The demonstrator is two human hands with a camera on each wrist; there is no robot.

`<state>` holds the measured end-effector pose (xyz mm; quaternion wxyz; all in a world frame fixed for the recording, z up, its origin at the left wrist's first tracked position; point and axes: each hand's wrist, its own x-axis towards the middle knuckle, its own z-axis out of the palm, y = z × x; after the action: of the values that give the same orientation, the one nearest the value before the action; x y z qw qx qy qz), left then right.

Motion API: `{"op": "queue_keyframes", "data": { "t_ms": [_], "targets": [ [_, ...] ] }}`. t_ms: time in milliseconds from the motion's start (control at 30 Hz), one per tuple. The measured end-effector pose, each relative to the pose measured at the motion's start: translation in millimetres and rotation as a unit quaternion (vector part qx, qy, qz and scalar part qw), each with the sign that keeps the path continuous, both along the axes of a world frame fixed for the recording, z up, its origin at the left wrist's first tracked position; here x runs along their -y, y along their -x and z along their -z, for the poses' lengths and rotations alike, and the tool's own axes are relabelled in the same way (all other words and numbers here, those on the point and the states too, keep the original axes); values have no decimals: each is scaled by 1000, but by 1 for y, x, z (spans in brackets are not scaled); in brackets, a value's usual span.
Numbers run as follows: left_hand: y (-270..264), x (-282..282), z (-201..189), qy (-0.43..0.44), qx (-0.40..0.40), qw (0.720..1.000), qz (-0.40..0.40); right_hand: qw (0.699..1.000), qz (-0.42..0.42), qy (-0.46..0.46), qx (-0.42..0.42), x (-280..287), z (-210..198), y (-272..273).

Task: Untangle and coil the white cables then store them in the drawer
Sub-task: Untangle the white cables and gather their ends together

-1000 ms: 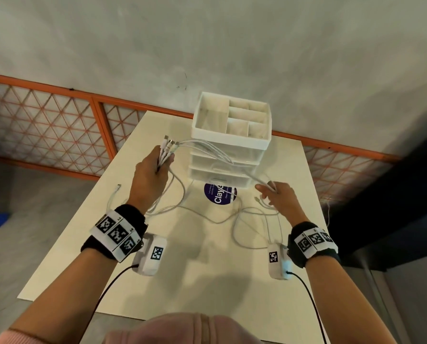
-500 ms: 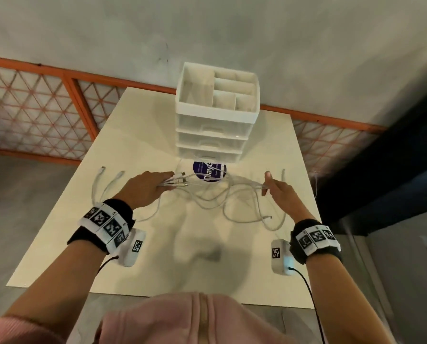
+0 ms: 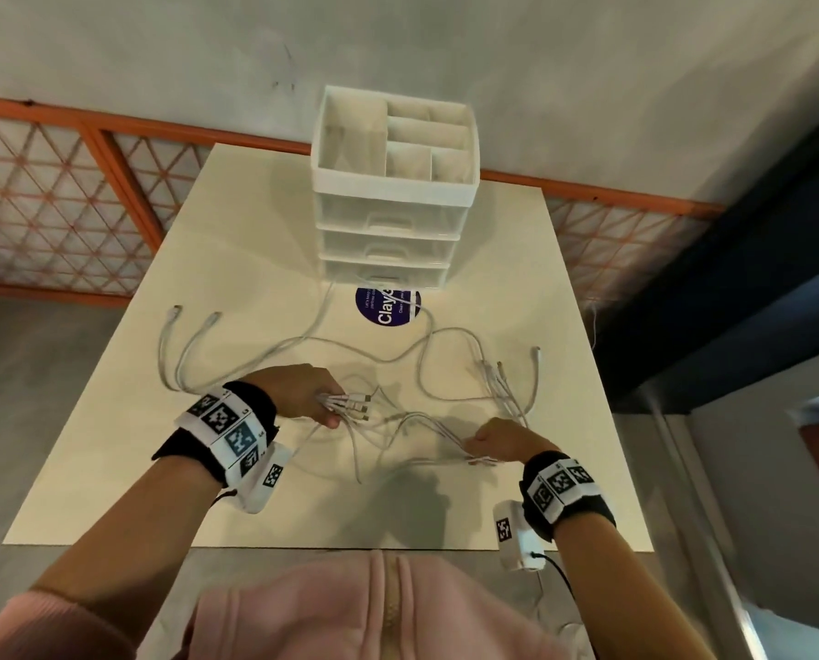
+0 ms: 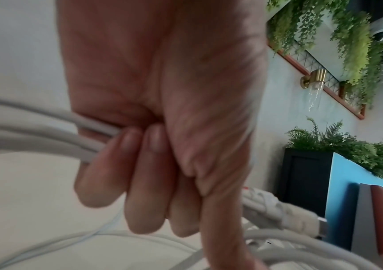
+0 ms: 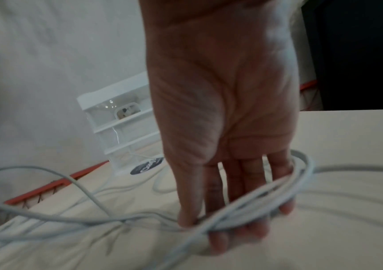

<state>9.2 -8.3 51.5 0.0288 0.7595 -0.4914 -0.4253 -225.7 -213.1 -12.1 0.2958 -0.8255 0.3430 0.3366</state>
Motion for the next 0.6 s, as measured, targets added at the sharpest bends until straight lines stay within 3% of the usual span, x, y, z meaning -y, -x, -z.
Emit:
{"op": "queue_keyframes", "data": {
  "t_ms": [200,333,467,533,600],
  "targets": [
    [-4,-9,-2,-19,36,997,-59,965,80,124,216,16,6,-37],
    [-9,-18,-9,6,63,994,-88,974,26,164,152,19,23,-47],
    [-16,-24,-16,44,61,989,-129,972,-30,206,110,15,11,-67],
    [-19,-23,-21,76,54,984,-152,968,-50,201,143,17,-8,-85],
    [-23,-21,-27,111,44,979,-166,963,-35,140,228,22,-28,-102]
  ]
}}
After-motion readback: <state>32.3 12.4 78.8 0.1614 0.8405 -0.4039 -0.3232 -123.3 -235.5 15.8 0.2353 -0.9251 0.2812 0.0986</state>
